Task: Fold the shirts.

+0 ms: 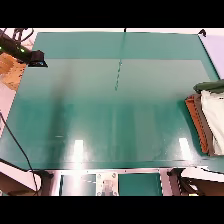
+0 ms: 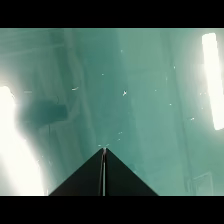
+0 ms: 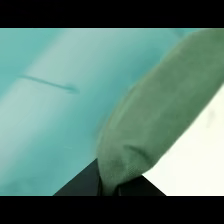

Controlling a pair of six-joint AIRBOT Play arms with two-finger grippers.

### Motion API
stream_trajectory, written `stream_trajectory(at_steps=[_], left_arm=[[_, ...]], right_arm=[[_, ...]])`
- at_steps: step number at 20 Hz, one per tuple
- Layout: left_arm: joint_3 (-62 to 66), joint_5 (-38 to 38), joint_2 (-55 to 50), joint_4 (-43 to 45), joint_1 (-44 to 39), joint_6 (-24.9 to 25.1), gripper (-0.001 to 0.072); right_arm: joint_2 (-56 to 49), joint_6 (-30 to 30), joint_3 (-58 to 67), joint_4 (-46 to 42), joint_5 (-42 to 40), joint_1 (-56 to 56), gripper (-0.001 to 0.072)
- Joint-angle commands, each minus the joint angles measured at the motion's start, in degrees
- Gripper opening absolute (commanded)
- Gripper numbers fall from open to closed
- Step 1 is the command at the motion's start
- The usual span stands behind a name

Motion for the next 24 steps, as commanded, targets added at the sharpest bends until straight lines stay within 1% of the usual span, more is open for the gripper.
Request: stream_trajectory(at_steps=[1, 4, 6, 9, 12, 13, 14, 15, 17, 19, 22, 23, 24], left_arm=[[-0.02, -0.92, 0.00, -0.02, 0.04, -0.26, 0.0024], [-0.02, -1.68, 0.00, -0.04, 0.02, -0.26, 0.0024], [-0.02, -2.56, 0.00, -0.02, 0.02, -0.26, 0.0024], [-0.02, -2.60, -0.02, -0.02, 0.02, -0.26, 0.0024], [-0.02, -2.60, 0.00, -0.07, 0.04, -0.31, 0.0024], [-0.02, -2.56, -0.02, -0.07, 0.02, -0.31, 0.0024], [-0.02, -2.49, 0.00, -0.07, 0.04, -0.31, 0.0024], [-0.02, -2.47, -0.02, -0.07, 0.02, -0.31, 0.0024], [-0.02, -2.14, -0.02, -0.15, 0.02, -0.31, 0.0024], [0.00, -1.95, 0.00, -1.09, 0.02, -0.70, 0.0024], [0.17, -1.90, 0.52, -1.40, 0.02, -2.27, 0.0023], [0.22, -1.97, 1.16, -1.36, 0.02, -2.84, 0.0023], [0.20, -1.99, 2.14, -1.40, 0.02, -3.04, 0.0023]], right_arm=[[2.89, 3.26, -0.83, -14.56, 8.92, -3.21, 0.0017], [5.09, 4.50, -7.39, -21.68, 13.11, -3.21, 0.0017], [6.88, 5.18, -13.94, -27.43, 14.36, -3.21, 0.0017], [7.93, 5.29, -24.52, -31.43, 13.64, -3.21, 0.0018], [7.93, 5.29, -35.43, -31.80, 8.85, -3.21, 0.0021], [7.91, 5.31, -38.80, -31.80, 8.17, -3.21, 0.0137], [7.82, 5.42, -42.10, -31.80, 8.26, -3.21, 0.0433], [7.52, 5.51, -45.09, -31.80, 9.22, -3.21, 0.0609], [6.27, 6.27, -46.56, -31.80, 11.58, -3.21, 0.0609], [5.38, 7.91, -44.02, -30.51, 13.79, -2.95, 0.0609], [5.18, 8.26, -35.43, -23.76, 13.81, -0.37, 0.0600], [5.18, 8.24, -32.17, -22.10, 13.79, 1.09, 0.0489], [5.20, 8.04, -28.76, -20.09, 13.27, 2.93, 0.0250]])
